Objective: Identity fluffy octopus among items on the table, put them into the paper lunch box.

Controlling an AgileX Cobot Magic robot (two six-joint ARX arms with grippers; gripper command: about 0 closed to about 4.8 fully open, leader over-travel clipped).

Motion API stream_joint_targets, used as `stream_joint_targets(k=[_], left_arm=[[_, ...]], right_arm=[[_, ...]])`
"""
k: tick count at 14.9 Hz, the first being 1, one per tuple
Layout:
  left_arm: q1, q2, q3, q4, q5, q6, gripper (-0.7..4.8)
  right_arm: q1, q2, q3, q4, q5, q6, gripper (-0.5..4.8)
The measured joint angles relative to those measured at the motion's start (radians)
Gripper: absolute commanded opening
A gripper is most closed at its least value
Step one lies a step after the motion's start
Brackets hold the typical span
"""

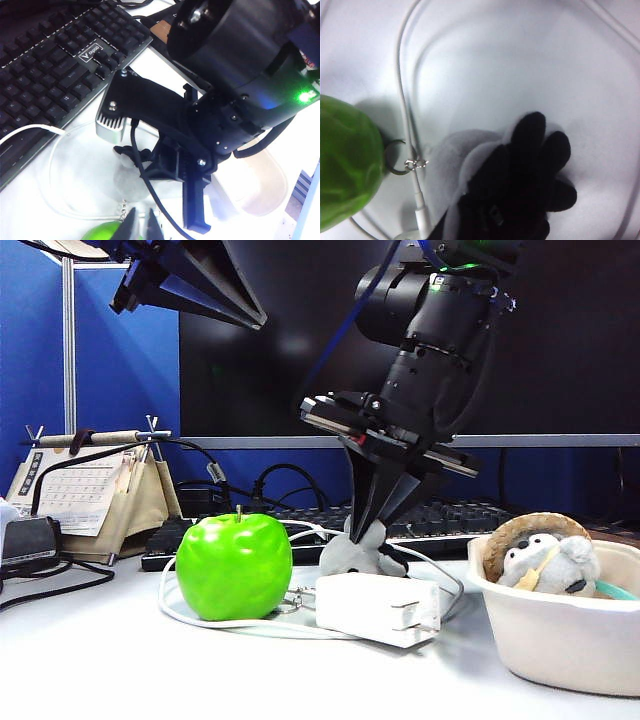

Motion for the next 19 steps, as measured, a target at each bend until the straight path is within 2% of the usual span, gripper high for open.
stream_joint_targets(k=[8, 11, 19], left_arm=[[0.000, 0.000, 0.000, -0.002, 0.000, 0.000, 0.30], [0.000, 0.000, 0.000, -0.008, 0.000, 0.000, 0.29], [0.000, 0.000, 0.000, -0.030, 0.000, 0.000, 0.29]], right_arm=[[-0.001, 0.001, 0.015, -0.019, 0.002, -0.006, -0.01], [-0.001, 0.001, 0.103, -0.122, 0.004, -0.039, -0.01], [-0.002, -0.070, 0.246, -0.398, 0.108, -0.127, -0.01]])
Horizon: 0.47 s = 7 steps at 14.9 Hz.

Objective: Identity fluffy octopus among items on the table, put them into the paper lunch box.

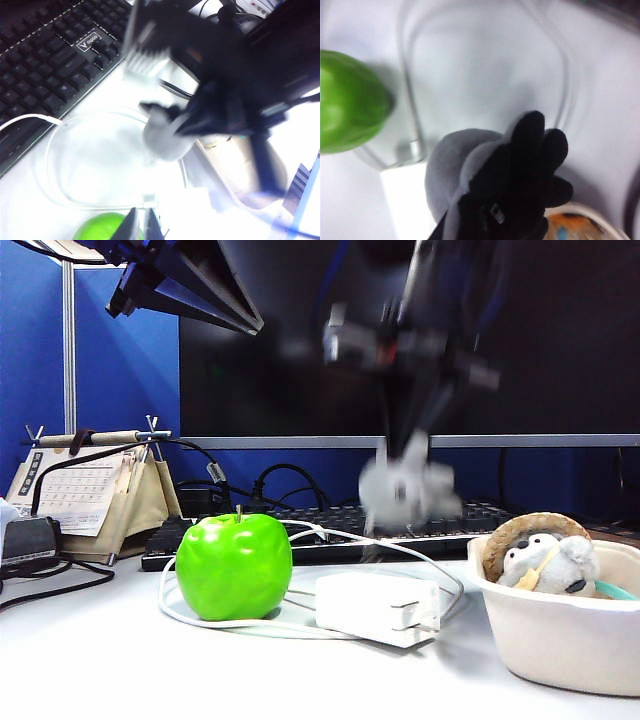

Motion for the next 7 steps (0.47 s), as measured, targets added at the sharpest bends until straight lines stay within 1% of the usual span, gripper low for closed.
stream_joint_targets(k=[3, 7], left_arm=[[0.000, 0.000, 0.000, 0.000, 0.000, 0.000, 0.29], [0.000, 0.000, 0.000, -0.006, 0.000, 0.000, 0.29]], right_arm=[[0.000, -0.087, 0.015, -0.016, 0.014, -0.003, -0.01], [0.000, -0.190, 0.019, -0.109, 0.014, -0.003, -0.01]])
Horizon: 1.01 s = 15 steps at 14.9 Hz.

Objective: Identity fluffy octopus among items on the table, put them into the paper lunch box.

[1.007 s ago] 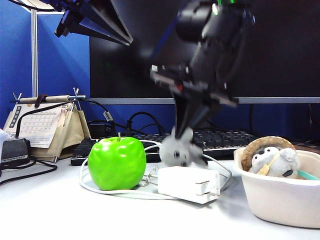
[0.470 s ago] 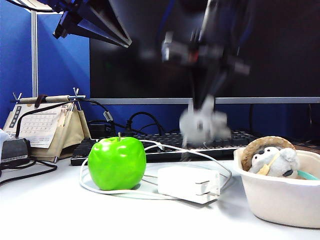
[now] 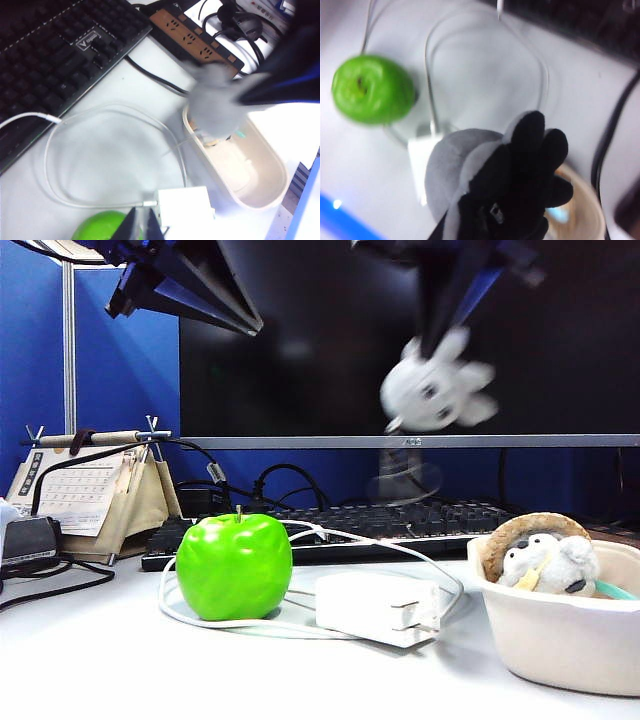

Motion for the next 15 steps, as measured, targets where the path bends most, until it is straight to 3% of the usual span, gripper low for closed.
stream_joint_targets(k=[7, 15], left_arm=[[0.000, 0.000, 0.000, -0.017, 0.000, 0.000, 0.29], [0.000, 0.000, 0.000, -0.053, 0.000, 0.000, 0.29]], right_arm=[[0.000, -0.157, -0.002, -0.246, 0.000, 0.022, -0.01], [0.000, -0.167, -0.026, -0.243, 0.010, 0.080, -0.01]])
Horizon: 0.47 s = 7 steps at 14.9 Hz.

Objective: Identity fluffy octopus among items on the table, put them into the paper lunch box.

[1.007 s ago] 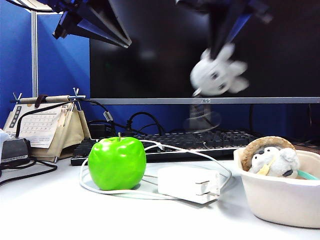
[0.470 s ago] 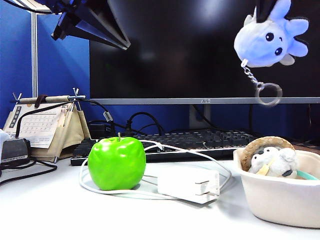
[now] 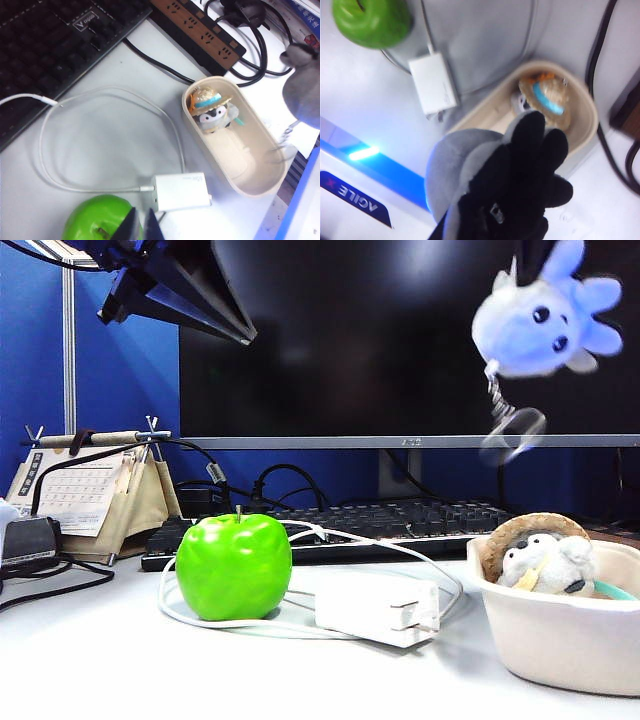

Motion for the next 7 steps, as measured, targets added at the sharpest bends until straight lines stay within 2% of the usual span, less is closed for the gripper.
stream_joint_targets(k=[7], left_arm=[[0.000, 0.000, 0.000, -0.012, 0.000, 0.000, 0.30]], right_arm=[[0.000, 0.000, -0.154, 0.000, 0.007, 0.022, -0.01]])
